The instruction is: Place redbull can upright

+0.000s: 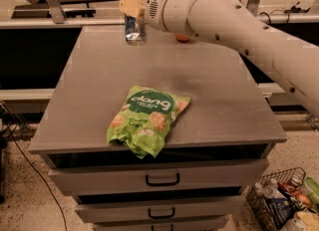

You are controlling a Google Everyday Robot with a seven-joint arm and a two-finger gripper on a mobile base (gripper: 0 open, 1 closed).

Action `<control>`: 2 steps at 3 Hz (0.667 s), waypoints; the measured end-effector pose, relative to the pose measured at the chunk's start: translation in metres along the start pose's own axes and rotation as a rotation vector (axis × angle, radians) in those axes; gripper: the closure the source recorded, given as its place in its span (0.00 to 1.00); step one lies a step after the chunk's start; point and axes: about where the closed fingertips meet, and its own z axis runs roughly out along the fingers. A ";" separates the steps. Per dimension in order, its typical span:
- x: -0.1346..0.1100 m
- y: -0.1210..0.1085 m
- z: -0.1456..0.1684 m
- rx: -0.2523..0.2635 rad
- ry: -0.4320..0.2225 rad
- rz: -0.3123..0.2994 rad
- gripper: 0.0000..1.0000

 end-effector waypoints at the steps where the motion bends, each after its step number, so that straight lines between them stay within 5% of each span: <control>1: -0.012 -0.014 -0.004 -0.070 -0.009 -0.093 1.00; 2: -0.016 -0.031 0.001 -0.176 -0.003 -0.182 1.00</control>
Offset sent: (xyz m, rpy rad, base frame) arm 0.0453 -0.0789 0.0393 -0.4609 -0.6445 0.4056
